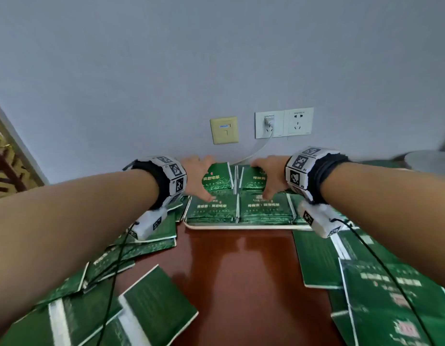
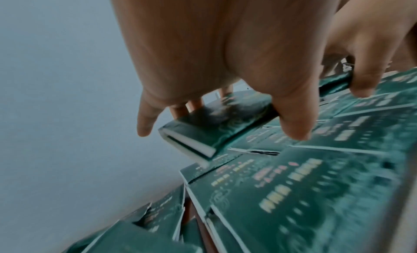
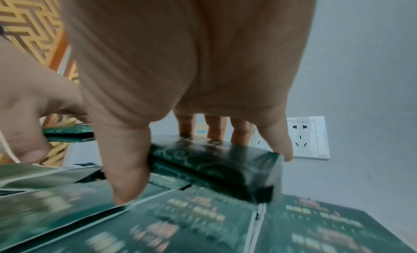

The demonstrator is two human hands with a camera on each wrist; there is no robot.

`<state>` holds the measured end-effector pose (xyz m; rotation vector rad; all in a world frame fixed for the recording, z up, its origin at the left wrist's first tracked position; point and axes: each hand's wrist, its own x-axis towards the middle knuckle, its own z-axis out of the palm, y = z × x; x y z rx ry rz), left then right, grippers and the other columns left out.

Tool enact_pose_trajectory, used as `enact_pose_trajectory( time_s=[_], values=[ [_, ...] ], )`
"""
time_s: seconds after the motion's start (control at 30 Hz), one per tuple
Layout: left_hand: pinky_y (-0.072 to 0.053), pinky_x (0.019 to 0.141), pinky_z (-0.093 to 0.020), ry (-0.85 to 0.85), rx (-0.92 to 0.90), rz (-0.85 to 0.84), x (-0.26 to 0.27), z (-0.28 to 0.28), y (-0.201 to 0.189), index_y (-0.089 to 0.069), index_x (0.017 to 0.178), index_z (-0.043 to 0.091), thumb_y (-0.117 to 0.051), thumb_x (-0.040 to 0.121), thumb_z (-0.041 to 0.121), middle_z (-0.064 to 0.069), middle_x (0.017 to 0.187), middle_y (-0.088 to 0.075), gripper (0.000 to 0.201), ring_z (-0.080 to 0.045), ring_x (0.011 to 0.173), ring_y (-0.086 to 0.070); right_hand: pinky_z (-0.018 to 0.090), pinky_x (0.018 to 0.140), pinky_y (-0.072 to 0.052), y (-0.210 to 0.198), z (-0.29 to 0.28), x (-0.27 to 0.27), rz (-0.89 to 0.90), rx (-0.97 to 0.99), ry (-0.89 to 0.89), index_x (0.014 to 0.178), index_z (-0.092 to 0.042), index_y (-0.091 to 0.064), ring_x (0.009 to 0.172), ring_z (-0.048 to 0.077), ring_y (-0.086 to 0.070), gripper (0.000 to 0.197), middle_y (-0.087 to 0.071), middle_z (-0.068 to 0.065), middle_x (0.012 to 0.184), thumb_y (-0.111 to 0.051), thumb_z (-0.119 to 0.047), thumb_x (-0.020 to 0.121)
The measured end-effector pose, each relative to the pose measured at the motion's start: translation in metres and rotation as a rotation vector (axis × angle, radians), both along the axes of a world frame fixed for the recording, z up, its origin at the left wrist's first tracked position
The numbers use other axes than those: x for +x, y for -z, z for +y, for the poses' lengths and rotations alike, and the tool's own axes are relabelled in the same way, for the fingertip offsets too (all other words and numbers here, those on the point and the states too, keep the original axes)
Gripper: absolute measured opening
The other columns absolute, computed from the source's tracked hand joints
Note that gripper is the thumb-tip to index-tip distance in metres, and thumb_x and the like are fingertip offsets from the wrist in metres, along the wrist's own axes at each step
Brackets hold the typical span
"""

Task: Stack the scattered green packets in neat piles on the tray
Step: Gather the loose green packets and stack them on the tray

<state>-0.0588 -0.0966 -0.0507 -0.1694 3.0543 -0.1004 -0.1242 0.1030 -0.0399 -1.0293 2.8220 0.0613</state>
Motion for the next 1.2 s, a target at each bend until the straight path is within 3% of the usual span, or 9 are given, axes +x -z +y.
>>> enact_pose_trajectory(
  time_s=[0.23,0.47,0.6,0.77,0.93,1.2],
  values=[
    [-0.051,0.087,-0.045,-0.009,-0.08,-0.059,-0.078,-0.025,0.009,-0.025,0.14,0.02,-0.079,0.066,0.052,-0.012,0.118,-0.052,0.097,-0.029,0.1,-0.056,0.037,0.102,-0.041,0.001,-0.028,-0.079,-0.01,0.09,0.01,0.148,-0.015,-0.029,0.125,0.025,-0.048,0.088,-0.046,0.007,0.141,-0.078,-0.028,0.075],
    [-0.046,0.094,-0.041,-0.001,-0.112,-0.164,-0.129,-0.034,0.025,-0.023,0.145,0.017,-0.08,0.07,0.044,-0.01,0.131,-0.052,0.098,-0.027,0.112,-0.054,0.033,0.101,-0.038,0.02,-0.049,-0.12,-0.022,0.036,-0.021,0.146,-0.015,-0.033,0.125,0.025,-0.048,0.084,-0.047,0.006,0.141,-0.077,-0.028,0.076],
    [-0.043,0.099,-0.04,0.0,-0.142,-0.19,-0.139,-0.038,0.033,-0.022,0.147,0.023,-0.079,0.072,0.043,-0.01,0.138,-0.049,0.096,-0.027,0.119,-0.051,0.03,0.104,-0.033,0.033,-0.054,-0.128,-0.103,0.019,-0.028,0.147,-0.013,-0.032,0.129,0.023,-0.045,0.08,-0.042,0.005,0.146,-0.074,-0.03,0.08],
    [-0.04,0.1,-0.038,0.009,-0.135,-0.186,-0.138,-0.038,0.033,-0.022,0.149,0.029,-0.077,0.078,0.035,-0.011,0.142,-0.045,0.09,-0.028,0.125,-0.046,0.028,0.102,-0.035,0.04,-0.052,-0.126,-0.086,-0.032,-0.032,0.147,-0.016,-0.034,0.127,0.022,-0.046,0.077,-0.043,0.004,0.145,-0.073,-0.025,0.082],
    [-0.041,0.099,-0.037,-0.005,-0.162,-0.146,-0.12,-0.039,0.024,-0.021,0.15,0.028,-0.074,0.08,0.038,-0.012,0.137,-0.046,0.089,-0.028,0.122,-0.048,0.031,0.095,-0.04,0.03,-0.051,-0.114,-0.037,-0.063,-0.022,0.147,-0.019,-0.033,0.12,0.023,-0.05,0.073,-0.047,0.006,0.14,-0.07,-0.027,0.084],
    [-0.038,0.101,-0.035,-0.008,-0.219,-0.13,-0.031,-0.033,-0.001,-0.022,0.15,0.032,-0.074,0.079,0.041,-0.013,0.135,-0.045,0.088,-0.03,0.123,-0.047,0.035,0.107,-0.033,-0.001,-0.045,-0.034,-0.006,0.027,-0.111,0.149,-0.018,-0.028,0.133,0.024,-0.041,0.073,-0.036,0.004,0.15,-0.066,-0.03,0.088]
  ],
)
